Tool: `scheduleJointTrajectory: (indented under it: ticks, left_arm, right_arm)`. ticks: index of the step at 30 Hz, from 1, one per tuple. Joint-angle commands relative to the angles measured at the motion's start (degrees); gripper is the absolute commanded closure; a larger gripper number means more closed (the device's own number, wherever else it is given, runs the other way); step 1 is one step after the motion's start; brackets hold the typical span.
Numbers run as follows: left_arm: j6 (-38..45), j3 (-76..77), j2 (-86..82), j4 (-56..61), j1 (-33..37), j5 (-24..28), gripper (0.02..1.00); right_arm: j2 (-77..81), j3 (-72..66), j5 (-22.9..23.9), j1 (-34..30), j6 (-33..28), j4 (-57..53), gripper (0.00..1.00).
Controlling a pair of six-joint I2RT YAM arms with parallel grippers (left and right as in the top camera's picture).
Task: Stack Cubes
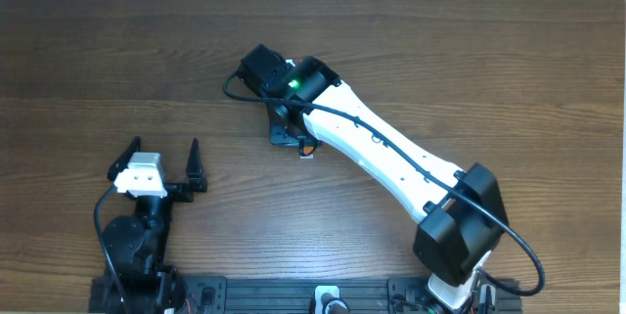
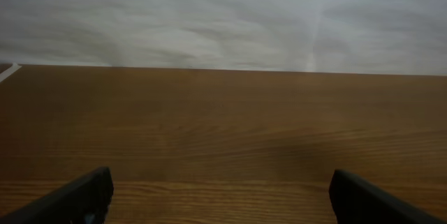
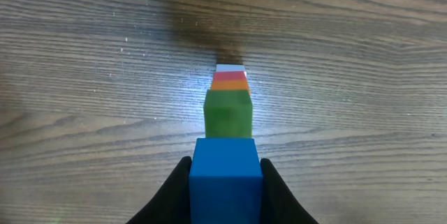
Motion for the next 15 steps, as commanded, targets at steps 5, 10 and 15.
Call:
scheduleJointTrajectory:
  ticks: [5,10,15]
  left_arm:
    - [0.8,-0.3,-0.5,0.0,0.3,0.6,0.018]
    - [0.8,-0.3,-0.5,0.0,0.3,0.6,0.018]
    - [0.8,-0.3,-0.5,0.0,0.3,0.6,0.018]
  right_arm:
    - [2.9,-0.6,0.3,-0.7,1.0,0.4,0.989]
    - [2.9,-0.6,0.4,-1.0,1.0,0.5,0.989]
    - [2.9,-0.6,0.5,-1.3,1.4,0.5,0.991]
